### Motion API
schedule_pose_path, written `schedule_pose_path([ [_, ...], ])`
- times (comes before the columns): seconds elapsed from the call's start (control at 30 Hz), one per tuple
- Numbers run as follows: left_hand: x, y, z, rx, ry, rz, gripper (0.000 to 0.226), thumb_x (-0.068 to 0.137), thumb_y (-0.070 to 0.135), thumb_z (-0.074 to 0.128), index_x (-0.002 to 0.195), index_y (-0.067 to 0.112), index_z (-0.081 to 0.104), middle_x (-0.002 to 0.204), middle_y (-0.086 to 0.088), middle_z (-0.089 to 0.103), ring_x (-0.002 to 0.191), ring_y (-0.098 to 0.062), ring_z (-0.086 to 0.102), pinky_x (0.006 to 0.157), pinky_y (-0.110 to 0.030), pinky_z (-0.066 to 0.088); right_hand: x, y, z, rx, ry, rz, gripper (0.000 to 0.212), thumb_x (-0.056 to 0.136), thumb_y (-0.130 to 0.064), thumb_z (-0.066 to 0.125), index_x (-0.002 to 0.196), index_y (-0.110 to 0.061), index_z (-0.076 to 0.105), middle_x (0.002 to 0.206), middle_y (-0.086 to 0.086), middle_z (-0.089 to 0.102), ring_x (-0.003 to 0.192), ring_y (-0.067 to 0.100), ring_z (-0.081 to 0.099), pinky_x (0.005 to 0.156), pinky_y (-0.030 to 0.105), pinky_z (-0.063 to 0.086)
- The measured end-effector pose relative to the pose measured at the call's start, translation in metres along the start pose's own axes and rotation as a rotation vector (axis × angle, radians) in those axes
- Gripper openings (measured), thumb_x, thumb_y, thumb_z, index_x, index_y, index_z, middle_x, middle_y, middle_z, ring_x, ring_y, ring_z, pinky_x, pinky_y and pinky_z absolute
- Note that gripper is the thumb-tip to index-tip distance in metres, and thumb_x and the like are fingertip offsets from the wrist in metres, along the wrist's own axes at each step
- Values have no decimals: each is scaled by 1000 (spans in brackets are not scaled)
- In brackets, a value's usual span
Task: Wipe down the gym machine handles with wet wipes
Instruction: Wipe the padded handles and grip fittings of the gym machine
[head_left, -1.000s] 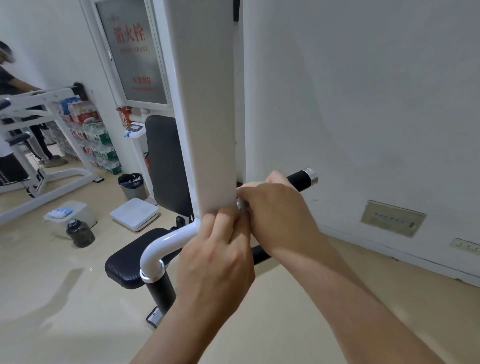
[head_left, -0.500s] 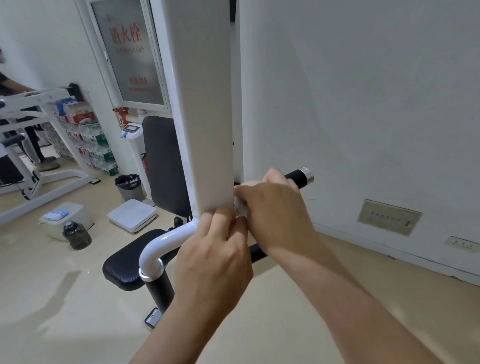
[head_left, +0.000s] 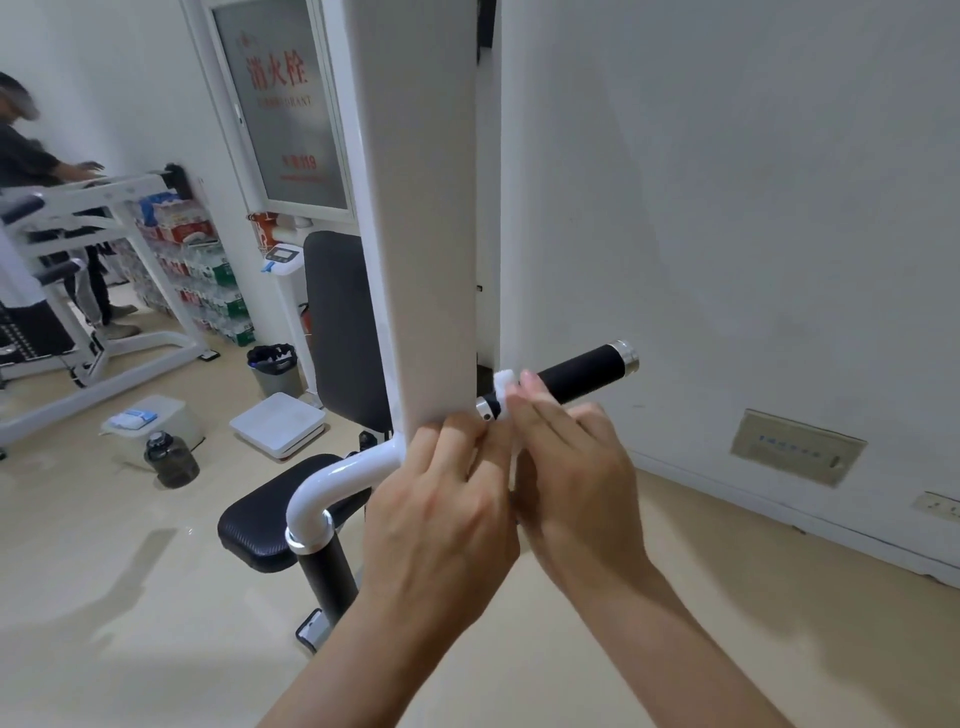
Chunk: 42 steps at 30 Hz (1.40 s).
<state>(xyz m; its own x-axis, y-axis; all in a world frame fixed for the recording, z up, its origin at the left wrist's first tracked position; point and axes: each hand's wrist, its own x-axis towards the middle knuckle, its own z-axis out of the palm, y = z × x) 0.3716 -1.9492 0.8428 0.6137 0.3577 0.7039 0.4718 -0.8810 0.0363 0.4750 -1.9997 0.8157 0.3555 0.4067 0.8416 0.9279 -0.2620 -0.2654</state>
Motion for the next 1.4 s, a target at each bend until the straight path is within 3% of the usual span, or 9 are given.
schedule_pose_path([
  [0.23, 9, 8, -9, 71, -177, -117, 45, 64, 9, 54, 107, 8, 68, 81, -5, 58, 56, -24, 52, 46, -27, 21, 35, 4, -15, 219, -307, -117, 18, 85, -5, 59, 95, -17, 68, 80, -8, 64, 62, 14, 39, 56, 22, 37],
  [0.4, 14, 15, -13, -5, -161, -192, 40, 67, 9, 50, 101, 14, 69, 72, -4, 54, 49, -23, 32, 44, -26, 23, 39, 23, -6, 155, -55, -57, 25, 84, -14, 52, 91, -16, 76, 98, -8, 74, 64, 21, 48, 57, 29, 46],
  [0.47, 12, 17, -13, -38, -146, -183, 46, 70, 9, 44, 108, 14, 69, 73, -5, 59, 46, -27, 40, 43, -26, 24, 37, 21, -4, 140, 15, 41, 23, 82, -8, 55, 90, -13, 76, 96, -3, 75, 68, 23, 55, 64, 25, 45],
  [0.63, 9, 18, -11, -109, -88, -108, 52, 72, 9, 41, 119, 5, 64, 79, -9, 68, 45, -29, 52, 40, -25, 29, 19, 8, -9, 231, -92, -58, 18, 85, -4, 60, 97, -5, 73, 96, 5, 73, 76, 27, 62, 69, 30, 51],
  [0.8, 6, 20, 0, -32, -243, -93, 63, 66, 10, 40, 126, 5, 58, 126, -16, 63, 56, -31, 64, 45, -27, 41, 28, 11, -4, 116, 47, 53, 17, 82, -9, 61, 89, -11, 76, 91, 1, 75, 72, 26, 63, 68, 22, 45],
  [0.9, 4, 18, 2, 23, -256, -57, 63, 64, 10, 40, 124, 4, 60, 126, -16, 62, 46, -29, 60, 40, -25, 33, 21, 19, -8, 143, 24, -109, 16, 84, -5, 63, 93, -9, 76, 101, 0, 74, 83, 18, 63, 77, 22, 49],
  [1.0, 3, 19, 2, 87, -248, -9, 61, 58, 10, 51, 117, 6, 66, 123, -13, 65, 36, -24, 52, 43, -22, 21, 37, 38, -14, 45, 85, 4, 19, 83, -17, 59, 89, -15, 77, 94, -2, 76, 76, 20, 61, 76, 22, 43],
  [1.13, 8, 19, 2, 80, -264, -23, 59, 65, 13, 38, 116, 8, 66, 123, -13, 65, 39, -27, 54, 41, -23, 27, 21, 15, -1, 137, -34, -66, 15, 87, -10, 61, 93, -13, 75, 94, 2, 75, 74, 18, 60, 72, 25, 48],
  [1.4, 16, 16, 2, 136, -232, -14, 53, 66, 12, 34, 105, 9, 70, 113, -13, 70, 37, -27, 53, 43, -24, 23, 34, 24, -1, 55, 39, -50, 14, 80, -5, 63, 83, -12, 74, 88, 0, 75, 65, 25, 61, 66, 27, 45],
])
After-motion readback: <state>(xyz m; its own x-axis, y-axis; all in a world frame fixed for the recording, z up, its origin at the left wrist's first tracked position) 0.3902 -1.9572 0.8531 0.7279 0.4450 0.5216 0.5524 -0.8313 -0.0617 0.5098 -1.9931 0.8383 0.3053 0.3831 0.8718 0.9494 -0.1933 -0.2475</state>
